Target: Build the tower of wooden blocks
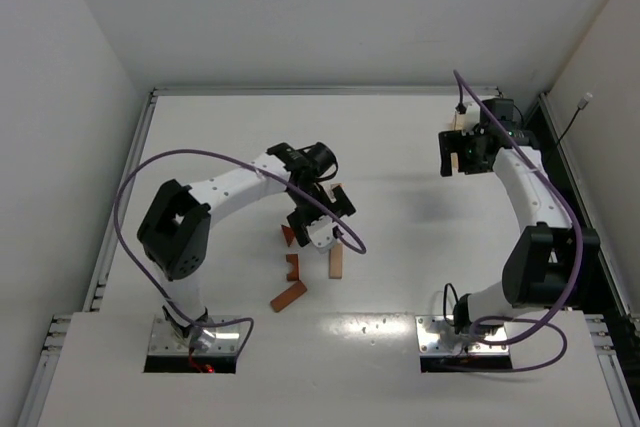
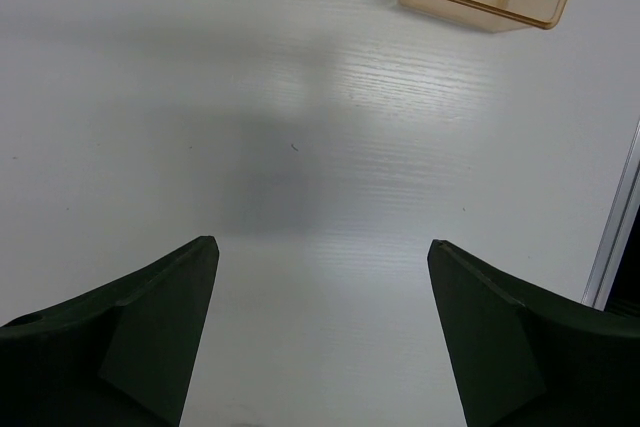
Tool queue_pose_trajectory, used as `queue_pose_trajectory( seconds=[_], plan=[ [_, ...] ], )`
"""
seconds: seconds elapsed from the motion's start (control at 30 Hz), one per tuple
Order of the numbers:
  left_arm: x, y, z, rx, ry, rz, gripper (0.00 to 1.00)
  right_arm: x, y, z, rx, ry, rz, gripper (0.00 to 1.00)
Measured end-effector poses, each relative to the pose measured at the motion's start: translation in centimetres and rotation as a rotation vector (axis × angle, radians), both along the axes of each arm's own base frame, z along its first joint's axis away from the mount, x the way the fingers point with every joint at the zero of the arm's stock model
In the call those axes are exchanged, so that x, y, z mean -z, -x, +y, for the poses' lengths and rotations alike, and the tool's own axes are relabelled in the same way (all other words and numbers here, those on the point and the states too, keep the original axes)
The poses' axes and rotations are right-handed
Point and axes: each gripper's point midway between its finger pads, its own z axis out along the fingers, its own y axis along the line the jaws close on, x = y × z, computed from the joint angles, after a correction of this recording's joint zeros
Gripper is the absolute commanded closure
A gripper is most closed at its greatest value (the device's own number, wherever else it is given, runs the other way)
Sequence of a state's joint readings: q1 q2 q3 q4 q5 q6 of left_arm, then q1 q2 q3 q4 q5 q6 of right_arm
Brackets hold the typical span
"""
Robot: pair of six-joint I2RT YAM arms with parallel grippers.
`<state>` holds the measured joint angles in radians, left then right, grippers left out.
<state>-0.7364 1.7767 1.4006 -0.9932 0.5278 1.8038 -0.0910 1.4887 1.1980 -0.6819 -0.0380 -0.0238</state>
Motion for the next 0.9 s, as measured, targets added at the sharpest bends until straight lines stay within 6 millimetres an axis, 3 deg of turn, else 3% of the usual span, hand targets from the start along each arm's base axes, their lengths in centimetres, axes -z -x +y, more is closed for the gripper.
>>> queue_pose_trajectory(
  seconds=[0.23, 0.47, 0.9],
  plan=[
    [1.4, 2.1, -0.2, 0.142, -0.051, 0.033, 0.17, 0.6, 0.1, -0.9, 0.026, -0.014, 0.017, 0.17],
    [3.7, 4.4, 0.3, 0.202, -0.09, 0.059, 0.36, 1.9, 0.1, -1.2, 0.032, -0.029, 0.054, 0.17],
    [4.0, 4.8, -2.2, 0.268, -0.06, -0.014, 0.38, 2.4, 0.3, -1.2, 0.031, -0.047, 0.069, 0.17]
  ],
)
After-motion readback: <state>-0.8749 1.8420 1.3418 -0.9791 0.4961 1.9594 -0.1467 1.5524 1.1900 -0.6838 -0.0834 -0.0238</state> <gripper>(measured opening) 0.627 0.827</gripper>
